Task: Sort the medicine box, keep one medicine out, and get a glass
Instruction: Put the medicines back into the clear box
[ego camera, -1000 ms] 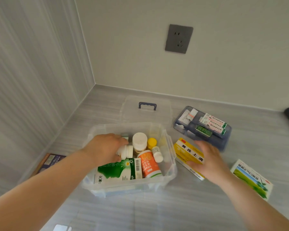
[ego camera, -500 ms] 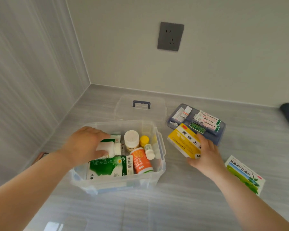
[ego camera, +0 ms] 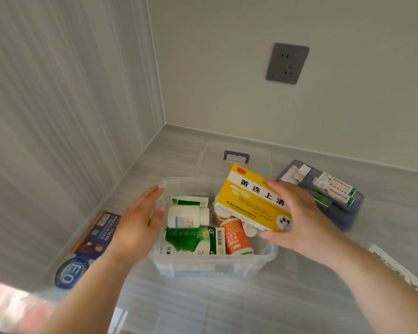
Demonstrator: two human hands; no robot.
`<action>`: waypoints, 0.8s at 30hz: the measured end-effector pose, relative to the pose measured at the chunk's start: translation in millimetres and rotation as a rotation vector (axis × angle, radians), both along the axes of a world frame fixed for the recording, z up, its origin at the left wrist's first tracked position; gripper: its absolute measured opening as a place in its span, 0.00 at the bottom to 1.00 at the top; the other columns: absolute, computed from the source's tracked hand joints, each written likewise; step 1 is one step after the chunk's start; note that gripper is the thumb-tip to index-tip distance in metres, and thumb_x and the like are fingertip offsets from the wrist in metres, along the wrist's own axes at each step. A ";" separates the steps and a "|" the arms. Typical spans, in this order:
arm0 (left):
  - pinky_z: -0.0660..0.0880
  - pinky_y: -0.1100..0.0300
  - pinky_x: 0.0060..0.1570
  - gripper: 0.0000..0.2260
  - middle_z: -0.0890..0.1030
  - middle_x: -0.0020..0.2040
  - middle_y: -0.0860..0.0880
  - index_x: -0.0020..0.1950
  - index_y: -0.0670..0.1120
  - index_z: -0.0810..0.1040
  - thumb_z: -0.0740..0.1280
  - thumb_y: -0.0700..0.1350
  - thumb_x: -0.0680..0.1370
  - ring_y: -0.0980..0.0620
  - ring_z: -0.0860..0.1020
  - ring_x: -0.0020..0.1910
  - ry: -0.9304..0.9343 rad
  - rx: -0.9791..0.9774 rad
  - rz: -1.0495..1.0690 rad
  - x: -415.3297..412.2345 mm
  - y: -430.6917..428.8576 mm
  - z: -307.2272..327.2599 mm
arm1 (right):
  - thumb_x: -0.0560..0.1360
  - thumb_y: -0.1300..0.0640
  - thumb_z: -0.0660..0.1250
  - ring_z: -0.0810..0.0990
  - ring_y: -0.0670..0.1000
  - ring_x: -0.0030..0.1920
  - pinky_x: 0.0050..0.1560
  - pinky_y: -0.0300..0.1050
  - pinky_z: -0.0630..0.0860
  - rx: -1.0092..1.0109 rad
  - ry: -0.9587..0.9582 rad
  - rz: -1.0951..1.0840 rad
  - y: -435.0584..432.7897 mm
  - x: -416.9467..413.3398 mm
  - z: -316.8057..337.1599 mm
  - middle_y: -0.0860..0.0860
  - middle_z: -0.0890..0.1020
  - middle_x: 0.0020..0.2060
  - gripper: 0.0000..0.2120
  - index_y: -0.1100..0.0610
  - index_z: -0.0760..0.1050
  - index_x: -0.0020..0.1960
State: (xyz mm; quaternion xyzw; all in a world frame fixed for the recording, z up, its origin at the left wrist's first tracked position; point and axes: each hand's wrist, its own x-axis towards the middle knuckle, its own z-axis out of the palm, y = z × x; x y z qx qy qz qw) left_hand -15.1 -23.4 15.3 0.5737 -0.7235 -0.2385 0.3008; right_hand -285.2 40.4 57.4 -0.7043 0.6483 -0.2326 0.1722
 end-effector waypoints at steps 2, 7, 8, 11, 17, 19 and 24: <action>0.53 0.61 0.66 0.17 0.64 0.71 0.46 0.67 0.45 0.65 0.55 0.41 0.78 0.51 0.60 0.70 0.051 0.007 0.000 1.7 -0.4 -0.8 | 0.63 0.51 0.73 0.56 0.38 0.56 0.58 0.37 0.57 0.098 0.051 0.118 -14.1 17.7 -3.9 0.42 0.64 0.59 0.38 0.45 0.57 0.68; 0.53 0.62 0.65 0.17 0.63 0.72 0.48 0.68 0.46 0.64 0.54 0.43 0.79 0.52 0.60 0.70 0.061 0.007 -0.013 5.3 -0.3 -4.6 | 0.65 0.52 0.70 0.55 0.46 0.66 0.62 0.36 0.53 0.258 0.159 0.283 -34.9 45.2 -14.9 0.47 0.62 0.67 0.34 0.44 0.59 0.67; 0.53 0.62 0.65 0.17 0.63 0.72 0.48 0.68 0.47 0.64 0.53 0.43 0.79 0.53 0.60 0.70 0.063 0.009 -0.013 5.7 -0.7 -5.1 | 0.65 0.52 0.69 0.54 0.45 0.66 0.62 0.36 0.53 0.286 0.157 0.318 -36.3 48.0 -15.3 0.47 0.62 0.67 0.34 0.43 0.59 0.67; 0.54 0.61 0.64 0.17 0.62 0.72 0.49 0.68 0.47 0.64 0.53 0.45 0.79 0.53 0.60 0.70 0.072 0.017 -0.012 6.7 -2.8 -5.6 | 0.66 0.50 0.69 0.56 0.46 0.66 0.61 0.37 0.56 0.365 0.158 0.407 -41.9 53.4 -14.8 0.47 0.63 0.67 0.31 0.42 0.60 0.66; 0.54 0.63 0.62 0.17 0.62 0.73 0.50 0.67 0.48 0.65 0.54 0.45 0.79 0.56 0.60 0.69 0.090 0.022 -0.019 7.6 -4.5 -7.5 | 0.70 0.51 0.67 0.55 0.53 0.69 0.70 0.47 0.54 0.471 0.246 0.446 -50.7 70.2 -32.0 0.51 0.61 0.69 0.28 0.42 0.62 0.67; 0.54 0.63 0.62 0.16 0.62 0.72 0.51 0.67 0.48 0.66 0.54 0.45 0.79 0.60 0.59 0.65 0.102 0.014 -0.026 7.2 -4.2 -7.7 | 0.70 0.51 0.68 0.53 0.53 0.70 0.70 0.46 0.53 0.399 0.253 0.427 -48.8 78.4 -39.2 0.52 0.59 0.71 0.28 0.43 0.62 0.67; 0.56 0.63 0.61 0.16 0.62 0.72 0.52 0.66 0.48 0.66 0.54 0.45 0.79 0.62 0.59 0.61 0.118 0.019 -0.027 7.8 -4.3 -6.2 | 0.70 0.48 0.66 0.50 0.53 0.71 0.71 0.47 0.50 0.393 0.201 0.389 -47.9 82.5 -41.8 0.51 0.56 0.73 0.26 0.45 0.64 0.66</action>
